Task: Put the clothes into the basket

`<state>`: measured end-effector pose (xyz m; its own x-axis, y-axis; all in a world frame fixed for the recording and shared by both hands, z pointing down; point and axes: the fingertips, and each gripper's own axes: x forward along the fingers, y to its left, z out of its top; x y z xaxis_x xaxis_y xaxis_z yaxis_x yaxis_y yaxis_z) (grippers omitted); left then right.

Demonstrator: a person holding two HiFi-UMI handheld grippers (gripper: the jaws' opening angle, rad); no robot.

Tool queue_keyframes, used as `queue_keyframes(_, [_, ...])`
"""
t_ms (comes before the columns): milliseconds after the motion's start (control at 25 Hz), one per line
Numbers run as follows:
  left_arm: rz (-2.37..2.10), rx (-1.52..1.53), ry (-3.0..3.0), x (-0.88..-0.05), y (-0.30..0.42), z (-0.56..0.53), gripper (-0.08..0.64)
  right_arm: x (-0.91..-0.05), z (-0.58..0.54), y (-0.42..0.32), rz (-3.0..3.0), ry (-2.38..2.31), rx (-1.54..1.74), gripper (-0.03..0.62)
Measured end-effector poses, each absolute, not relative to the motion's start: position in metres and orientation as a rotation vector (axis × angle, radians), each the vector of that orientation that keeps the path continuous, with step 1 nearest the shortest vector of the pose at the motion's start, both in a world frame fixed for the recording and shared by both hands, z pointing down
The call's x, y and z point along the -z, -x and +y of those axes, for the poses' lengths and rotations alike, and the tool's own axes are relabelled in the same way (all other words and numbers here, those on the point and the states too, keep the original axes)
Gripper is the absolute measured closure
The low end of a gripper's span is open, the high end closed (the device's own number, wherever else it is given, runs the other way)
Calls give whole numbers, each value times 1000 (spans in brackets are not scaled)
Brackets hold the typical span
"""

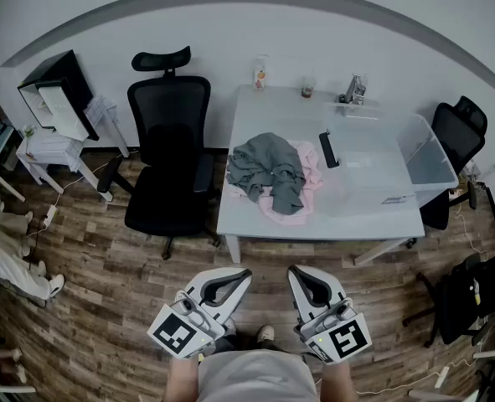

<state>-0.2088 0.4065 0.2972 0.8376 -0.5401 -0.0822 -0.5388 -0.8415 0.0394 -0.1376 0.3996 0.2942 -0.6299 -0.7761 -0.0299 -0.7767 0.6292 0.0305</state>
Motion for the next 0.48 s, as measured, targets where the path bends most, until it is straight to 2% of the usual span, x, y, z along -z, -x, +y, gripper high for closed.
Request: queue_keyframes(480, [-962, 110, -3002, -294, 179, 425, 557, -292, 417, 108, 2851, 1261, -75, 588])
